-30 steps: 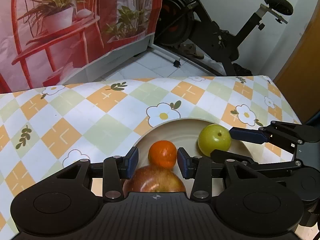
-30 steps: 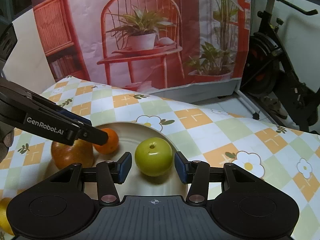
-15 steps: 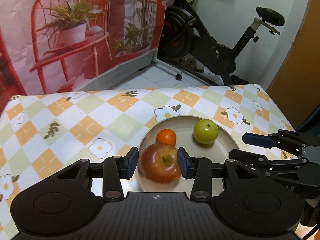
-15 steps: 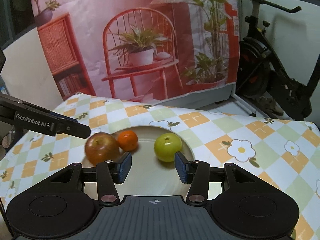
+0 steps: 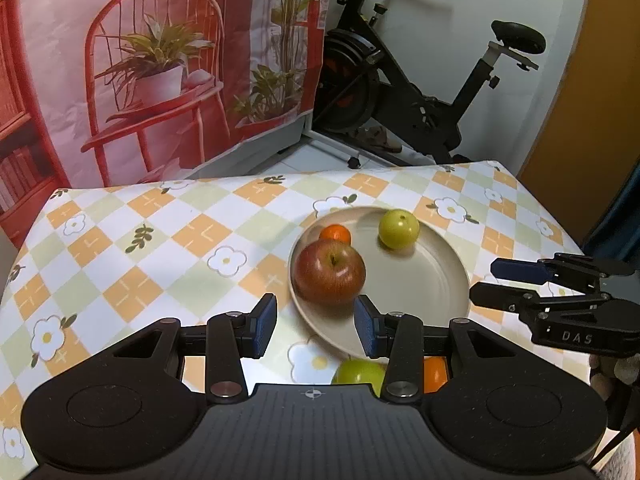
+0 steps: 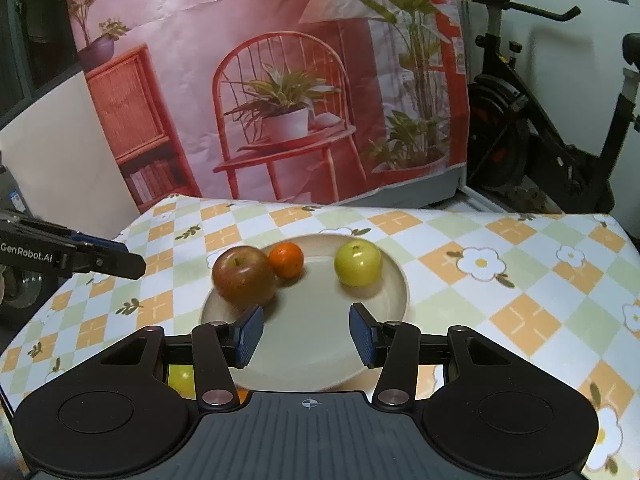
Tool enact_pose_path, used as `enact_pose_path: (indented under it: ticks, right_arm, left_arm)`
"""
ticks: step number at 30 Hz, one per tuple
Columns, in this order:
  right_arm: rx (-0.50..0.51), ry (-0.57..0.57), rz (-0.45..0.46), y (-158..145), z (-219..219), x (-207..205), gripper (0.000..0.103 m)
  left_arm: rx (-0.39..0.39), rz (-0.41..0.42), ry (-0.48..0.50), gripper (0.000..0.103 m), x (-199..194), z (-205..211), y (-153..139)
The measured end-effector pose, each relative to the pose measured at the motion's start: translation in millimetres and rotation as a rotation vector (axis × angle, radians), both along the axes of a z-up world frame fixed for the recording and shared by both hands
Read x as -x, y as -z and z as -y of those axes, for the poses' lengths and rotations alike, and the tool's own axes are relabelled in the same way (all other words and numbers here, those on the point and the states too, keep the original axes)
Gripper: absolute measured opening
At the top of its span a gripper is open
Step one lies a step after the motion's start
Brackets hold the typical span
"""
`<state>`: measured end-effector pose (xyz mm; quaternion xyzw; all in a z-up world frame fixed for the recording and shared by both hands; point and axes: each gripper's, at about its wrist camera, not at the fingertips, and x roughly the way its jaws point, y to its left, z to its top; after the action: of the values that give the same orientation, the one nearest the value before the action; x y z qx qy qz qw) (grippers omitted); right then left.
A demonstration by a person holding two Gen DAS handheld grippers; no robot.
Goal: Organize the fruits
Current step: 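Open the right gripper onto the plate while the left gripper releases the tangerine there, then move both grippers to the yellow lemon and close them around it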
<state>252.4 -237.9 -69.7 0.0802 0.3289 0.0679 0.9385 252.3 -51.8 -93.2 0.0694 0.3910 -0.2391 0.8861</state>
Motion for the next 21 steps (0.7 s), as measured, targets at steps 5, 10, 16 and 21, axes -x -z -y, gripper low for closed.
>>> enact_pose_path:
  ticks: [5, 10, 16, 21]
  right_arm:
    - [-0.027, 0.013, -0.006, 0.6, -2.1, 13.0, 0.045]
    - [-0.025, -0.011, -0.021, 1.3, -10.7, 17.9, 0.045]
    - [-0.003, -0.055, -0.059, 7.5, -27.2, 16.5, 0.045]
    - [0.052, -0.150, -0.093, 9.8, -52.2, 13.1, 0.045]
  left_arm:
    - [0.001, -0.002, 0.000, 0.045, 11.1, -6.3, 3.6]
    - [-0.003, -0.018, 0.004, 0.045, 18.2, -14.6, 10.9]
    - [0.020, -0.070, -0.017, 0.045, 21.7, -35.0, 29.0]
    - [0.051, -0.108, -0.036, 0.044, 22.2, -52.2, 41.7]
